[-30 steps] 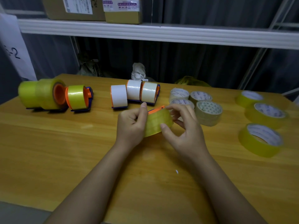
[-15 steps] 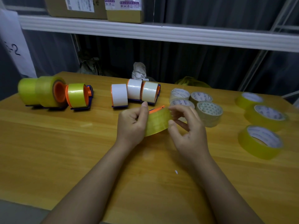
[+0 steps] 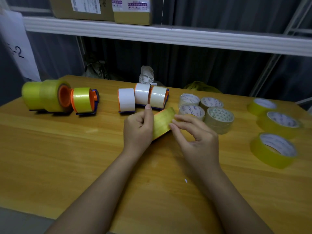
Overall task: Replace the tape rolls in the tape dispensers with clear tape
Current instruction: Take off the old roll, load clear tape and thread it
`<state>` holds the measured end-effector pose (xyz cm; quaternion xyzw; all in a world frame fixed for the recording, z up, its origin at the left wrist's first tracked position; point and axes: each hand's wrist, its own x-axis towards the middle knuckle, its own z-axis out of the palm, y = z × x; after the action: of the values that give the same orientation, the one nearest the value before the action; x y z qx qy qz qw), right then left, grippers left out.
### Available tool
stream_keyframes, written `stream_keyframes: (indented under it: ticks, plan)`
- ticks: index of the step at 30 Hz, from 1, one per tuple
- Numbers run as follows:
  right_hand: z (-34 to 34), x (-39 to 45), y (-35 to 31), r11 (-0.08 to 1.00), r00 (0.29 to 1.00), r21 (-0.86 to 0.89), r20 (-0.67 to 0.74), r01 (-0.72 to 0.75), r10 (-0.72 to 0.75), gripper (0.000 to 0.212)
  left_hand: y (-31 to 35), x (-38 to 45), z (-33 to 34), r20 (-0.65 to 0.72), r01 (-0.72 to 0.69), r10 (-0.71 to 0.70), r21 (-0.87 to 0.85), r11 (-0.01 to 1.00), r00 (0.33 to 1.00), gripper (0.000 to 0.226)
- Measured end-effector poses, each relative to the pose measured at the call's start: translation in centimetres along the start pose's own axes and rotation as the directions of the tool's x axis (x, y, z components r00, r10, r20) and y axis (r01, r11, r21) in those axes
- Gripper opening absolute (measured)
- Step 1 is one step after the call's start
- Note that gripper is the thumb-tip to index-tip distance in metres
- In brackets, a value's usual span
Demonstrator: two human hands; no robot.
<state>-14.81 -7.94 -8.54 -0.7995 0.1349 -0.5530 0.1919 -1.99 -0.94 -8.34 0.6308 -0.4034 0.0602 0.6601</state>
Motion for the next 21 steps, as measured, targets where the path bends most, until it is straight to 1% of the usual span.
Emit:
stream_keyframes:
  ticks: [5, 9, 13, 16, 20, 21]
  plan:
    - [0.31, -0.09, -0.17, 0.986, 0.995, -0.136, -0.012, 0.099, -0.101, 0.011, 0.11, -0.12, -0.08, 0.016, -0.011, 0.011, 0.025, 1.0, 1.0, 0.058]
    - [0.49, 0.04, -0.19, 0.982, 0.994, -0.154, 0.027, 0.105, -0.102, 0.014, 0.02, -0.06, -0.04, 0.037, -0.003, 0.002, 0.029, 1.0, 0.999, 0.057]
    - [0.16, 0.36, 0.03, 0.999, 0.999, -0.043, 0.031, -0.007, 0.009, 0.018, -0.19, 0.01, -0.07, 0.086, -0.001, 0.0, 0.013, 1.0, 0.996, 0.058]
    - [-0.15, 0.63, 0.24, 0.995, 0.993, 0.02, 0.057, -0.1, 0.099, 0.013, -0.24, 0.09, -0.14, 0.109, 0.016, -0.017, 0.01, 1.0, 0.994, 0.06]
    - [-0.32, 0.76, -0.04, 0.939, 0.957, 0.202, 0.138, -0.279, 0.255, 0.016, -0.47, 0.11, -0.3, 0.11, 0.047, -0.052, 0.054, 0.997, 0.993, 0.06]
    - [-0.37, 0.76, -0.09, 0.929, 0.953, 0.222, 0.141, -0.296, 0.27, 0.016, -0.4, 0.1, -0.3, 0.109, 0.048, -0.055, 0.067, 0.997, 0.993, 0.06]
